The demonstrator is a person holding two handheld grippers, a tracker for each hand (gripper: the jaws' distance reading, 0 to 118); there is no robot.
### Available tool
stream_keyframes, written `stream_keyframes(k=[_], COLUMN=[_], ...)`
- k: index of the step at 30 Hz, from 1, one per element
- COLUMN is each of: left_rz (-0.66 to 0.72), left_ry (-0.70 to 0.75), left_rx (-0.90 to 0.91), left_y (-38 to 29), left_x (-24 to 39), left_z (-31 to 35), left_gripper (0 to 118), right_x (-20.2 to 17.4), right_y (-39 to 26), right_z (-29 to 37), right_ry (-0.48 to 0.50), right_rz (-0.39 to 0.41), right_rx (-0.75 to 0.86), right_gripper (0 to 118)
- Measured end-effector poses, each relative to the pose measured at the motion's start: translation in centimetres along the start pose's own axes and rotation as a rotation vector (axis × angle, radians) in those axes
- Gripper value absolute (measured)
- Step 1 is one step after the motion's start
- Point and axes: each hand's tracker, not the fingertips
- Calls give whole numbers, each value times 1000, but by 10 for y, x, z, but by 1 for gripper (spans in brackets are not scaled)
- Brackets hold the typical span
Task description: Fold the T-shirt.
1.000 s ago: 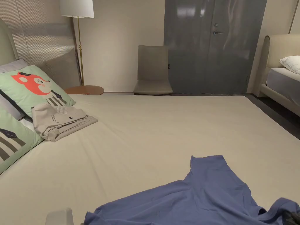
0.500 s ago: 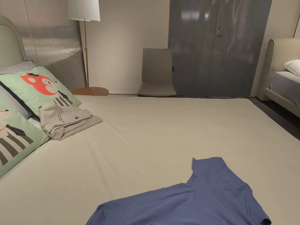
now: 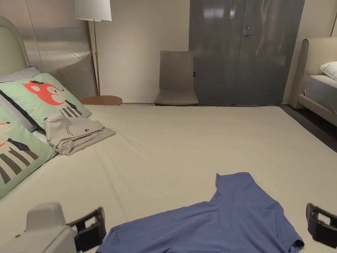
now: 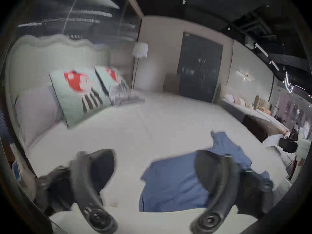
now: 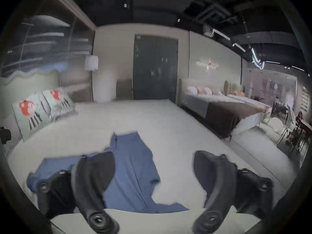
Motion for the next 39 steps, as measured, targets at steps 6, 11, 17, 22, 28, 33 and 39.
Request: stream_keyframes(k=[6, 11, 17, 22, 28, 33, 39], left_rz=[-24, 7, 79, 167, 167, 151, 153], left_ry=[6, -19, 7, 25, 69, 86, 39], left_rx=[99, -6, -331, -517, -647, -674, -590], left_y=[25, 25, -1, -40, -76, -92, -66], left_x=[15, 9, -20, -42, -41, -34, -31], left_z=[0, -26, -103, -151, -185, -189, -177], left_gripper=[1, 1, 61, 108, 73, 32, 5], right_x=[-28, -38, -41, -41, -41, -41, -40], right_y=[20, 18, 6, -6, -22, -33, -35], right_z=[-6, -13, -22, -34, -53, -66, -77], right_ry=[18, 61, 80, 78, 73, 74, 85], right_rz=[16, 29, 22, 26, 32, 26, 32], right_rx=[82, 69, 25, -28, -90, -132, -148], right_gripper=[1, 1, 1, 1, 1, 1, 1])
